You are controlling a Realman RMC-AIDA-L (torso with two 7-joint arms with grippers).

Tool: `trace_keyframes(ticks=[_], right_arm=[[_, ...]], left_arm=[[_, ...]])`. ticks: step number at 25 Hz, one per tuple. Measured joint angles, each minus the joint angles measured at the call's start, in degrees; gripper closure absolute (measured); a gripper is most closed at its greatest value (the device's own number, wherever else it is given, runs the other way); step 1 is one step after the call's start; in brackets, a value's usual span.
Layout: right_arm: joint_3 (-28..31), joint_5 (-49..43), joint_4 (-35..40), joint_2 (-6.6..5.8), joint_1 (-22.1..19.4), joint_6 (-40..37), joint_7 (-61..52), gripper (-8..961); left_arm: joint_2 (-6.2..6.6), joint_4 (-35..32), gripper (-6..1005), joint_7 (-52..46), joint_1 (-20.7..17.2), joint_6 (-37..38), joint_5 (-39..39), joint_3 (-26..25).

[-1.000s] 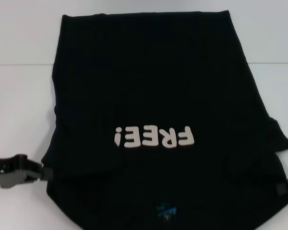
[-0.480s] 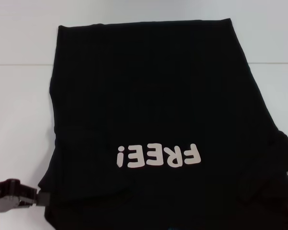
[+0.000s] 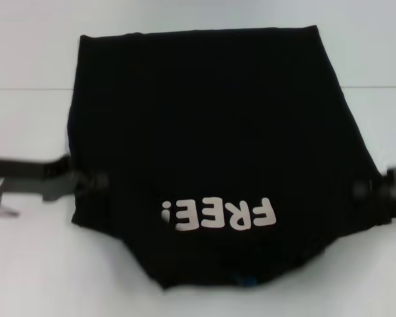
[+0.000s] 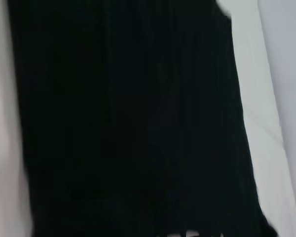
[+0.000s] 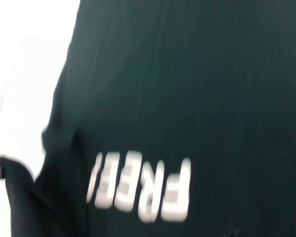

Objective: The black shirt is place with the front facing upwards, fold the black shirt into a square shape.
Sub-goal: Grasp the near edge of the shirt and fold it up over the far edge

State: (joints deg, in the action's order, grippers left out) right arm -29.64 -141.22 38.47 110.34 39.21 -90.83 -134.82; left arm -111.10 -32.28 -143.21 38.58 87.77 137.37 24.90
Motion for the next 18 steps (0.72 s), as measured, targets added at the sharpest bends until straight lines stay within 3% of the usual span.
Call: trace_keyframes(ticks=[6,10,14,18], right_arm=[[-0.3,5.1,-0.07,-0.14,3.7,13.45,-1.55,909],[-1.6,5.02,-2.28,0.39,6.66,23.45,-2.06,908],[-4.28,4.99,-6.45,1.25,8.83,33.57,-2.1,909],[-6.13,5.12,-8.15,2.51,9.72,40.97,-2.11,909]], left_arm=[[-0.09,1.73,871,-3.07,6.98,-13.05,0.22,0.57],[-0.26,2.94,869,-4.61,10.67,-22.58,0.48,2.38],[-1.13,4.83,866,-7.31,11.69,-33.28,0.56,9.28],[-1.75,5.09,863,-8.19,11.63,-37.61,0.57,11.72]])
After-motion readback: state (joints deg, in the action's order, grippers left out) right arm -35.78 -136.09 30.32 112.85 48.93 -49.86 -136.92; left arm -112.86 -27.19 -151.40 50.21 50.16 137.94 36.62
